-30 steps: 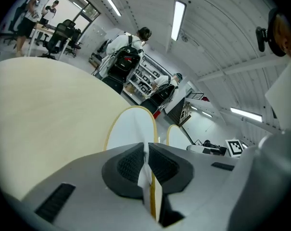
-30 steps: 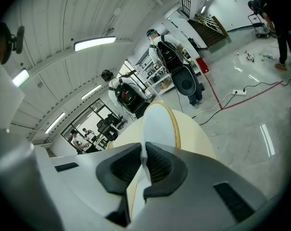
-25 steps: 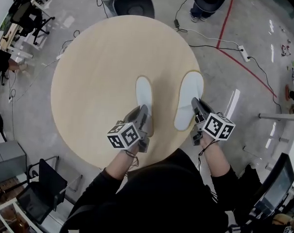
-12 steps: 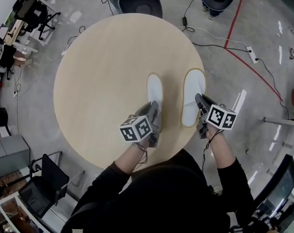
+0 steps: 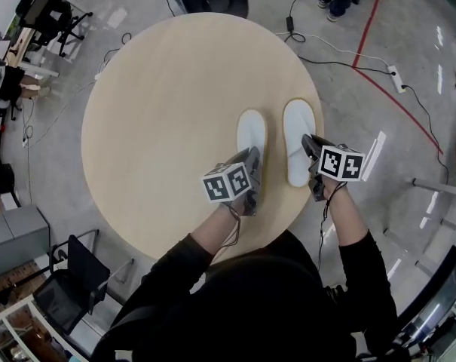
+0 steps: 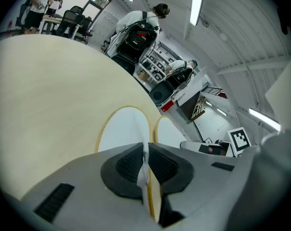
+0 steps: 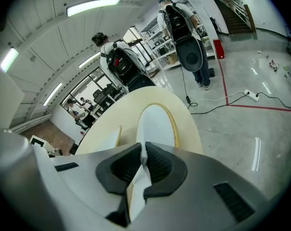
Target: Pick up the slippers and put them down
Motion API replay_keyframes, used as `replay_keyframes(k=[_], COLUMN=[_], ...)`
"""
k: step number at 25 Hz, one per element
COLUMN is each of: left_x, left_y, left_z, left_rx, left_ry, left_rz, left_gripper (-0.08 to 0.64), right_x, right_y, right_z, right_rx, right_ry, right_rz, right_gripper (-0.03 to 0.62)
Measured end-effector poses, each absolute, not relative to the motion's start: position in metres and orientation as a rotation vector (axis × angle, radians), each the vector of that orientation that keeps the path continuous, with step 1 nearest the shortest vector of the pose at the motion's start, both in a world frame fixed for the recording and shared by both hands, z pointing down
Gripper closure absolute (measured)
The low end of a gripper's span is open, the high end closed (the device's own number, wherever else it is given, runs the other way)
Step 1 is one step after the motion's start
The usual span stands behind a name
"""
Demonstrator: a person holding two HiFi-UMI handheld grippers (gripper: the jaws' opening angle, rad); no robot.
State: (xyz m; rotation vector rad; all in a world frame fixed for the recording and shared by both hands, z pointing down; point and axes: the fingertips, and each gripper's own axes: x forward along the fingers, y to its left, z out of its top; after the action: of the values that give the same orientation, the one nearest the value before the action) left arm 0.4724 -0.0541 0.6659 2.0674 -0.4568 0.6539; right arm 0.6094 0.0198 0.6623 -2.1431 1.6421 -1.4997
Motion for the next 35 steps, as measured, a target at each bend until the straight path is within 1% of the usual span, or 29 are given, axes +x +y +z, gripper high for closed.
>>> replay_keyframes(k=[11, 19, 20, 21, 22, 24, 27, 31, 35], left_x=[0.532, 0.540, 0.540, 0.540, 0.540, 0.539, 0.538, 0.526, 0.509], left_y=[-0.059, -0.056, -0.057, -0.058, -0.059, -0.063, -0.066, -0.062, -0.045], left_z=[0.688, 0.692, 0.693, 0.694, 0.693, 0.691, 0.680, 0.649, 0.613], left_rx=[2.120, 2.154, 2.163, 2.175, 2.188, 2.213, 2.230, 2.230, 2.243], left_ry=[-0.358, -0.343, -0.345, -0.350, -0.358, -0.375, -0.384, -0.368, -0.296], left_rz=[0.756, 0.759, 0.767, 0.780, 0.794, 0.810, 0.792, 0.691, 0.602], left_gripper=[0.525, 0.519, 0.483, 0.401, 0.355, 0.318, 0.314, 0.314, 0.314], right_x=[0.637, 0.643, 0.643, 0.644, 0.645, 0.647, 0.651, 0.644, 0.624], right_y=[0.005, 0.004, 0.004, 0.004, 0.004, 0.005, 0.011, 0.024, 0.033], right_z=[0.683, 0.683, 0.683, 0.682, 0.681, 0.678, 0.666, 0.630, 0.594], right_rx=[-2.191, -2.208, -2.214, -2.222, -2.231, -2.259, -2.333, -2.402, -2.348], right_ry=[1.658, 1.608, 1.605, 1.600, 1.593, 1.577, 1.566, 1.577, 1.590], right_rz=[-1.514, -1.473, -1.461, -1.451, -1.443, -1.422, -1.367, -1.217, -1.116], right_gripper=[0.560, 0.558, 0.548, 0.496, 0.417, 0.363, 0.337, 0.336, 0.337])
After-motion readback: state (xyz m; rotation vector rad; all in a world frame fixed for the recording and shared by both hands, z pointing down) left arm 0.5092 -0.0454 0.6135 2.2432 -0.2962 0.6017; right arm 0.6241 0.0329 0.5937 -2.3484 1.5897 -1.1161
